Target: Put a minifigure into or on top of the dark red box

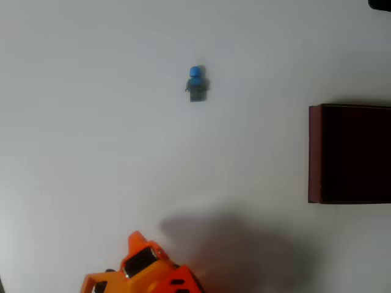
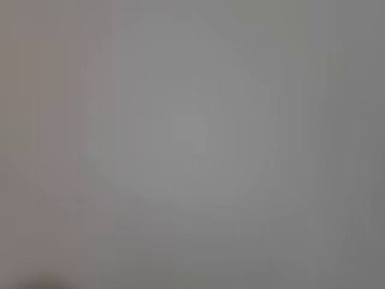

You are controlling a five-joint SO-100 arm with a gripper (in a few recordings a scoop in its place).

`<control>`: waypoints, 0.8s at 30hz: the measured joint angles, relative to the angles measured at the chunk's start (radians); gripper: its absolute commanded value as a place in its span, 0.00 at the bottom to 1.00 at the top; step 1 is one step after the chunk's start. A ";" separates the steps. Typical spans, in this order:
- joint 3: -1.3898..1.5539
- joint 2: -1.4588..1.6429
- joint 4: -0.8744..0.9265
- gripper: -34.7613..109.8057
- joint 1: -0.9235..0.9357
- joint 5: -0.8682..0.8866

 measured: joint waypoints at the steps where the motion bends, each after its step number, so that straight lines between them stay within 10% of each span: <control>1: 0.000 0.000 0.000 0.24 0.000 0.000; 19: 0.000 0.000 0.000 0.33 0.000 0.026; 24: 0.034 0.000 -0.071 0.35 -0.020 0.264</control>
